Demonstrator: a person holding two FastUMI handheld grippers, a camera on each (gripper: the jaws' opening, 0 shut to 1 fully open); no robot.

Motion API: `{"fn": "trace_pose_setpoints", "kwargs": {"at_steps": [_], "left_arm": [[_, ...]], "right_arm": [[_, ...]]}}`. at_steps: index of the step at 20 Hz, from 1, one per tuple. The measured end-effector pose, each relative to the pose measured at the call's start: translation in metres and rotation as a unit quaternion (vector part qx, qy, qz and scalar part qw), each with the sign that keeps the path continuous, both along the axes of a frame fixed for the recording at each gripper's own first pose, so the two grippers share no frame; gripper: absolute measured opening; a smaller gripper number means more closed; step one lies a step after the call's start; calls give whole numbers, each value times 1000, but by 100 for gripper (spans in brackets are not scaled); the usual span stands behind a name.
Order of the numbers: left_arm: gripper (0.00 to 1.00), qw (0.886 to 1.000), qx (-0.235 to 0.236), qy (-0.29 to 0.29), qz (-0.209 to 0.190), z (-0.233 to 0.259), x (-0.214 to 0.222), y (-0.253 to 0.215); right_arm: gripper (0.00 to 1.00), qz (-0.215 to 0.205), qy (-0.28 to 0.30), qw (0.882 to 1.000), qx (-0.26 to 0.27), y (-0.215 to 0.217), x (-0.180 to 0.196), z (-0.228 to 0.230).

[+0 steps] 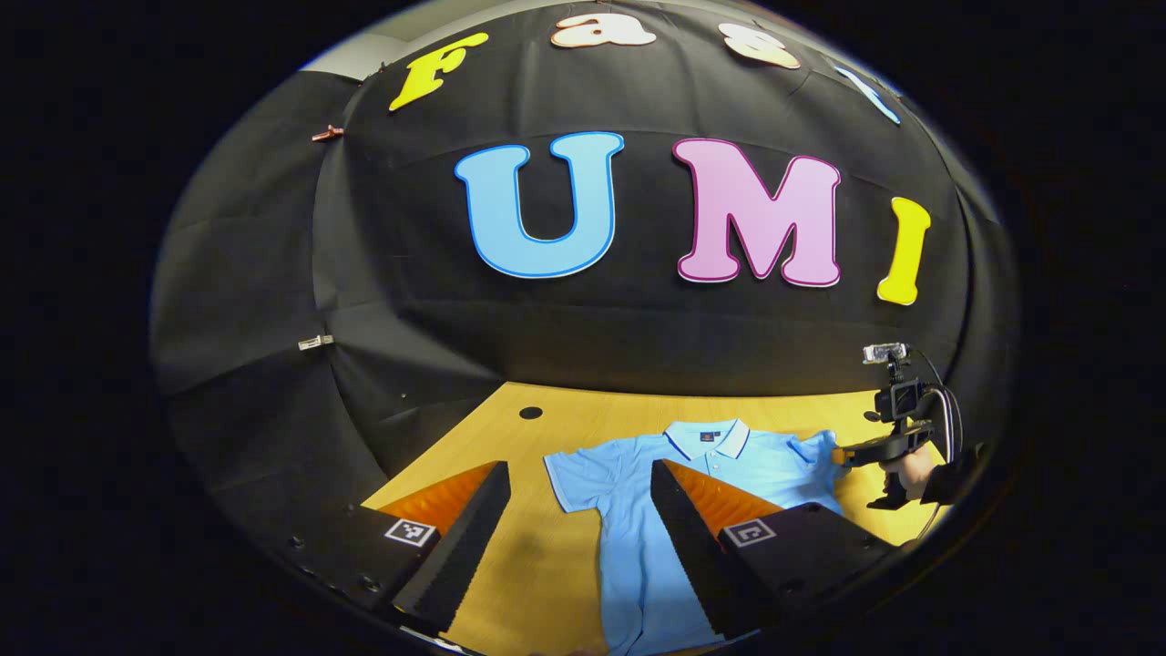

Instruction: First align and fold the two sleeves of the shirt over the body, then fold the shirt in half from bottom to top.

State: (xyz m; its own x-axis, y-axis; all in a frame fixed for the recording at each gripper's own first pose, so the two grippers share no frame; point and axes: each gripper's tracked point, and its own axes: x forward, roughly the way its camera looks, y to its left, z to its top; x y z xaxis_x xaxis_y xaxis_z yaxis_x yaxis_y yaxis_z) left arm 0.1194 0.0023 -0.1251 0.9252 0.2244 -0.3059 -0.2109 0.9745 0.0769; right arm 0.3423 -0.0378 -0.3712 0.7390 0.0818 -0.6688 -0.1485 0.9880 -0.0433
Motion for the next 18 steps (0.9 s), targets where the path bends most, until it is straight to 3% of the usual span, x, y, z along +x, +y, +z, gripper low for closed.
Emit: {"fn": "trace_pose_setpoints", "kwargs": {"at_steps": [7,11,15,18], "left_arm": [[98,1000,-16,-6,11,-2,-10,16],[99,1000,-20,0,24,-10,-15,33],[96,999,-30,13,38,-27,-12,53],[99,998,-50,26,35,-43,5,62]], "right_arm": [[6,98,-42,993,-44,78,3,40],[6,162,-28,986,-41,145,-19,28],[18,219,9,975,-14,199,-57,10],[25,235,23,971,23,221,-80,9]]}}
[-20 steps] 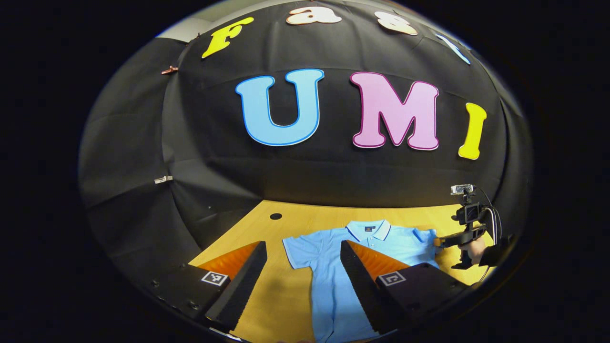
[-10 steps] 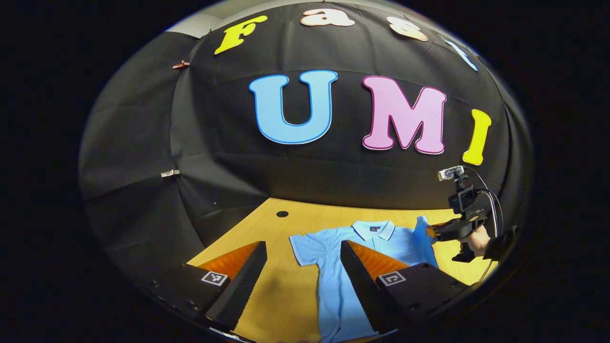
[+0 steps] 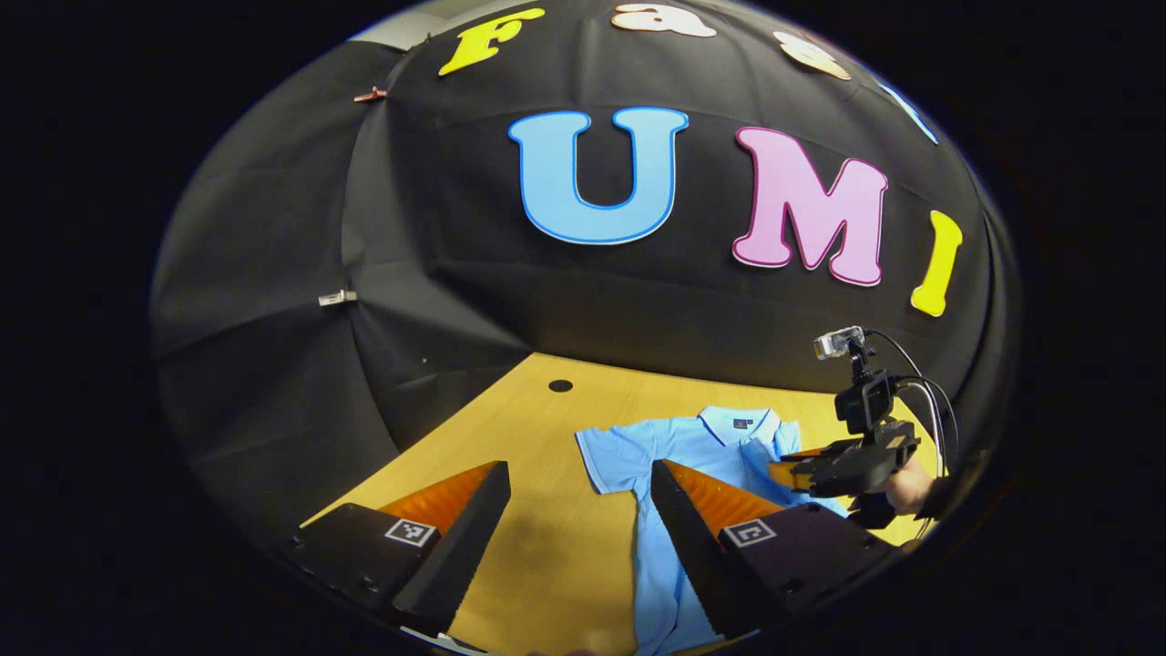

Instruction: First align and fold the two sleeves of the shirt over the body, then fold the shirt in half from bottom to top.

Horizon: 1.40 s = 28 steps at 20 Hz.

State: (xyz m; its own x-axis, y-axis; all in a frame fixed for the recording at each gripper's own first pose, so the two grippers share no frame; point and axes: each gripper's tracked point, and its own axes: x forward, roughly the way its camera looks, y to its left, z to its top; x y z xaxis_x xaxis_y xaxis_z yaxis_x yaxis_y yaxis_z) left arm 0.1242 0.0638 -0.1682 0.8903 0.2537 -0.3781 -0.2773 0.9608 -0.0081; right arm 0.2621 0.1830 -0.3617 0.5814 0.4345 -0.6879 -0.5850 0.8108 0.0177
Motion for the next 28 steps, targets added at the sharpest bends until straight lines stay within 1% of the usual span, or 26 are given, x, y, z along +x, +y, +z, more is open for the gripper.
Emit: {"fn": "trace_pose_setpoints", "kwargs": {"at_steps": [2,4,5,6,7,8,9,11,13,16,19,21,23,24,26,28], "left_arm": [[99,1000,-8,6,-4,-11,17,6],[99,1000,-13,12,-10,-24,40,11],[99,1000,-18,17,-15,-33,54,13],[99,999,-24,21,-20,-41,69,14],[99,999,-28,29,-26,-53,85,17],[99,999,-27,36,-30,-63,99,19],[99,998,-22,45,-35,-75,116,22],[99,997,-8,60,-45,-99,145,28],[99,996,-10,77,-51,-120,172,30],[99,994,-10,99,-51,-156,206,36],[99,991,-1,124,-42,-185,229,49],[99,991,-12,129,-36,-196,242,55],[99,989,-10,143,-34,-211,249,60],[99,987,-8,154,-40,-219,251,59],[100,988,-7,147,-48,-221,257,56],[96,987,-4,149,-55,-220,255,57]], "right_arm": [[51,-5,15,1000,24,4,-11,2],[75,-17,25,999,37,-1,-18,7],[78,-24,23,999,40,-8,-20,12],[79,-31,18,999,40,-17,-19,19],[82,-37,11,998,41,-25,-19,25],[94,-43,3,998,40,-36,-20,31],[99,-49,-6,998,38,-46,-19,38],[100,-65,-23,997,38,-68,-17,54],[100,-82,-30,995,40,-88,-18,67],[100,-111,-47,992,39,-120,-18,81],[100,-134,-52,989,34,-151,-21,88],[100,-152,-51,986,38,-168,-24,93],[100,-170,-48,983,45,-181,-27,97],[100,-177,-46,982,48,-186,-28,97],[100,-190,-35,979,58,-192,-32,96],[100,-205,-30,976,72,-195,-30,95]]}}
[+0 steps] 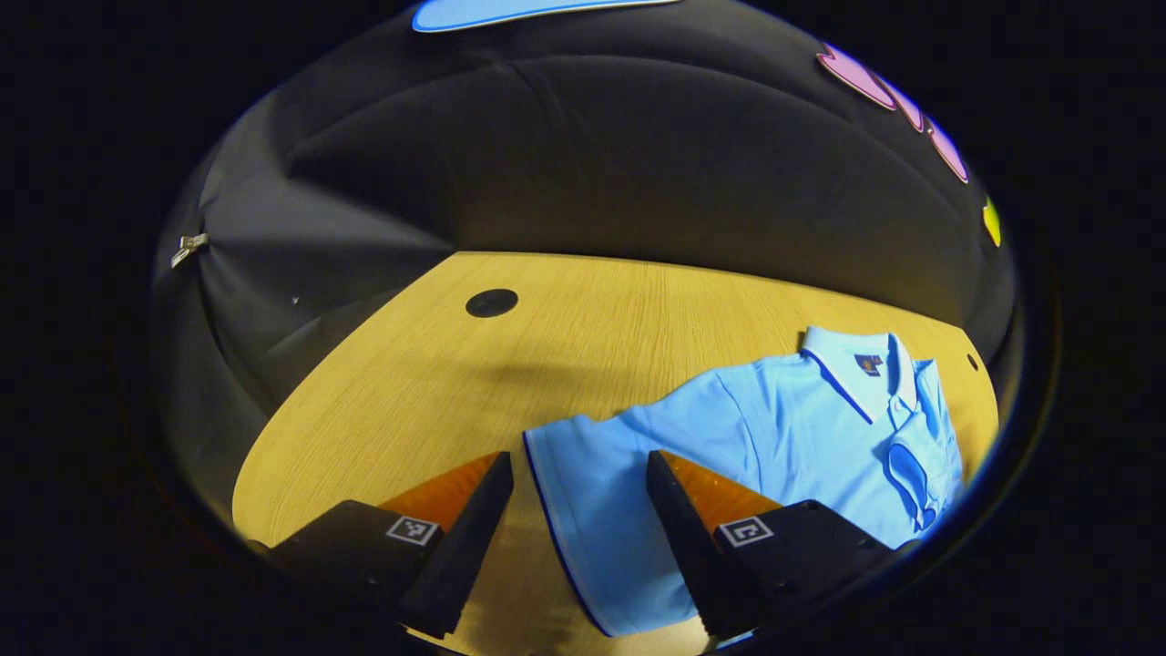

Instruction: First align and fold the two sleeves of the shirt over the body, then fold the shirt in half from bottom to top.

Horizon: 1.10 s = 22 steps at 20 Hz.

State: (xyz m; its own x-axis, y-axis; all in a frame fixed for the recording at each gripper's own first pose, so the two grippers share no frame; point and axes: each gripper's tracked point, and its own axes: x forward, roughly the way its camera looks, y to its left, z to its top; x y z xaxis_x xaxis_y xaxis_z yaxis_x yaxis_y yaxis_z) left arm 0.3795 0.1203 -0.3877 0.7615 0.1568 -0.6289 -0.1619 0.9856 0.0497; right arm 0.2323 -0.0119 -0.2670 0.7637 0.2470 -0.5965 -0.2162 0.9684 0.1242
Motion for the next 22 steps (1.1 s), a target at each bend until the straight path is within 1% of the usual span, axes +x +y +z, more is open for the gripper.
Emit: {"fn": "trace_pose_setpoints", "kwargs": {"at_steps": [1,2,3,5,7,8,12,17,22], "left_arm": [[96,1000,-3,3,-7,0,1,-3],[89,1000,-3,3,-13,-1,2,-6],[86,1000,-3,5,-20,-1,2,-10],[66,999,-7,5,-38,-2,5,-20],[25,999,-6,-1,-35,-2,9,-24],[9,1000,-2,-4,-29,-1,9,-23],[6,1000,12,-7,-19,6,10,-24],[6,999,17,-28,-40,37,14,-50],[6,997,-21,-41,-68,64,5,-111]], "right_arm": [[100,-4,1,1000,3,-3,0,-1],[100,-7,-1,1000,2,-6,0,-1],[100,-8,-4,1000,-2,-7,1,-2],[100,-5,-6,1000,-7,-7,1,-3],[99,-5,6,1000,-1,-5,-3,-8],[99,-5,10,1000,3,-3,-5,-10],[99,-3,7,1000,-5,-7,-5,-11],[99,-10,12,1000,3,-11,-4,-11],[99,-16,16,1000,19,-6,-4,-9]]}}
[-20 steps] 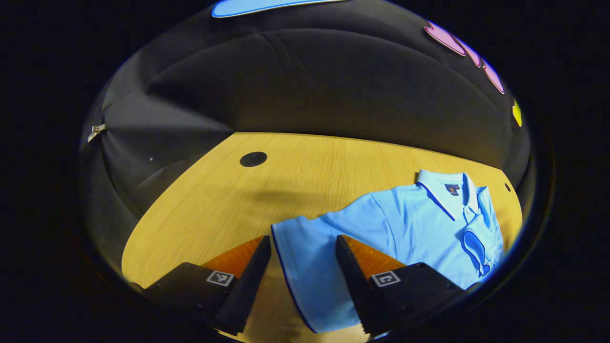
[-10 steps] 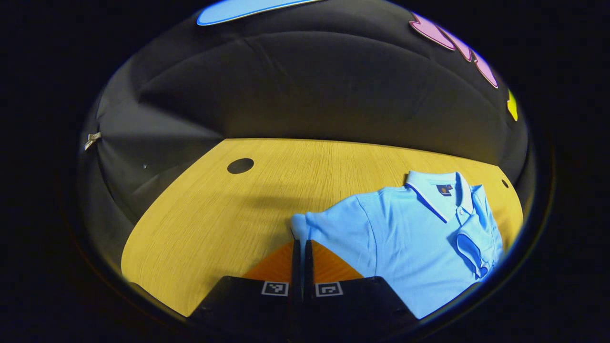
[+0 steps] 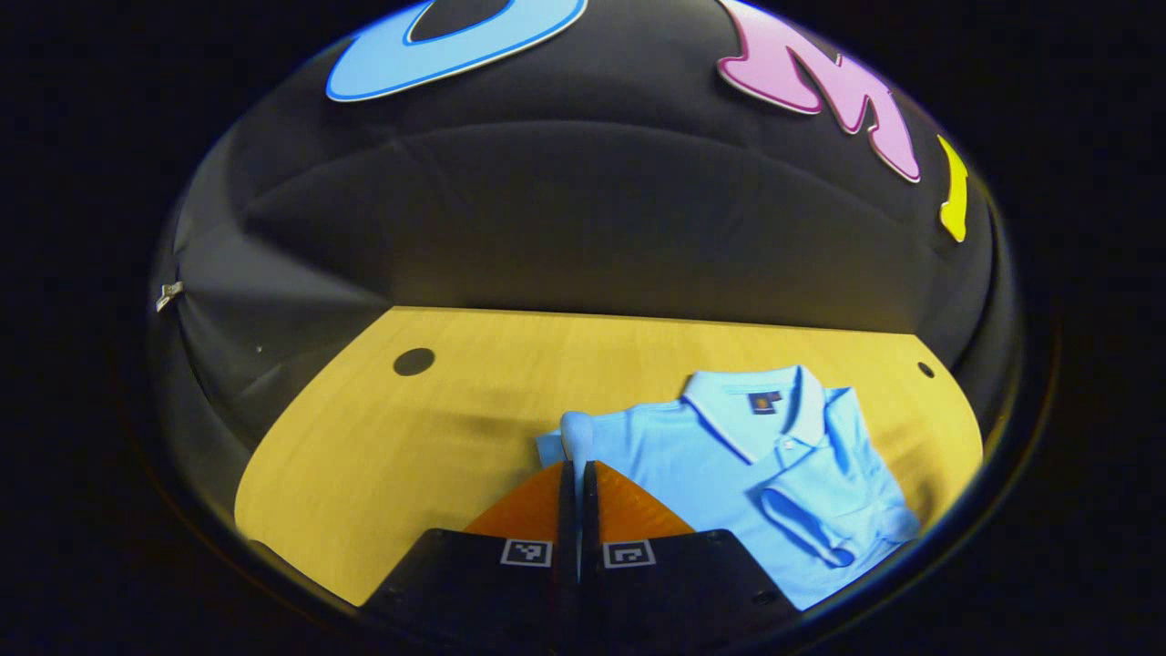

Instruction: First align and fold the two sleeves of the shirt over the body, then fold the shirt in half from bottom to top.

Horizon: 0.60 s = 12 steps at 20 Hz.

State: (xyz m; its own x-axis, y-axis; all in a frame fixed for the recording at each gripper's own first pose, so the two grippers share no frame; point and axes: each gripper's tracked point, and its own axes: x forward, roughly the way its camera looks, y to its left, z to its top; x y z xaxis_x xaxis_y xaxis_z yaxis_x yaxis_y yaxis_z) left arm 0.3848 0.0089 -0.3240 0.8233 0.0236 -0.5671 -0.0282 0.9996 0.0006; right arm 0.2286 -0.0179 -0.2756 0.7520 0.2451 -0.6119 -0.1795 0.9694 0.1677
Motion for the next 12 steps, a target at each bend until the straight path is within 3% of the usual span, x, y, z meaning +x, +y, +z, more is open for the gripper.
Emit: {"fn": "trace_pose_setpoints", "kwargs": {"at_steps": [5,8,9,11,12], "left_arm": [[7,997,-57,17,-38,4,-19,-68],[12,992,-98,45,-64,-1,-35,-104],[17,990,-109,52,-69,-1,-42,-112],[40,988,-124,60,-77,-1,-55,-123],[57,987,-126,61,-79,1,-64,-123]], "right_arm": [[99,9,3,1000,10,5,-5,2],[99,15,4,1000,14,6,-8,3],[99,17,5,1000,15,7,-9,3],[99,19,7,1000,17,9,-14,4],[98,19,6,1000,18,10,-17,6]]}}
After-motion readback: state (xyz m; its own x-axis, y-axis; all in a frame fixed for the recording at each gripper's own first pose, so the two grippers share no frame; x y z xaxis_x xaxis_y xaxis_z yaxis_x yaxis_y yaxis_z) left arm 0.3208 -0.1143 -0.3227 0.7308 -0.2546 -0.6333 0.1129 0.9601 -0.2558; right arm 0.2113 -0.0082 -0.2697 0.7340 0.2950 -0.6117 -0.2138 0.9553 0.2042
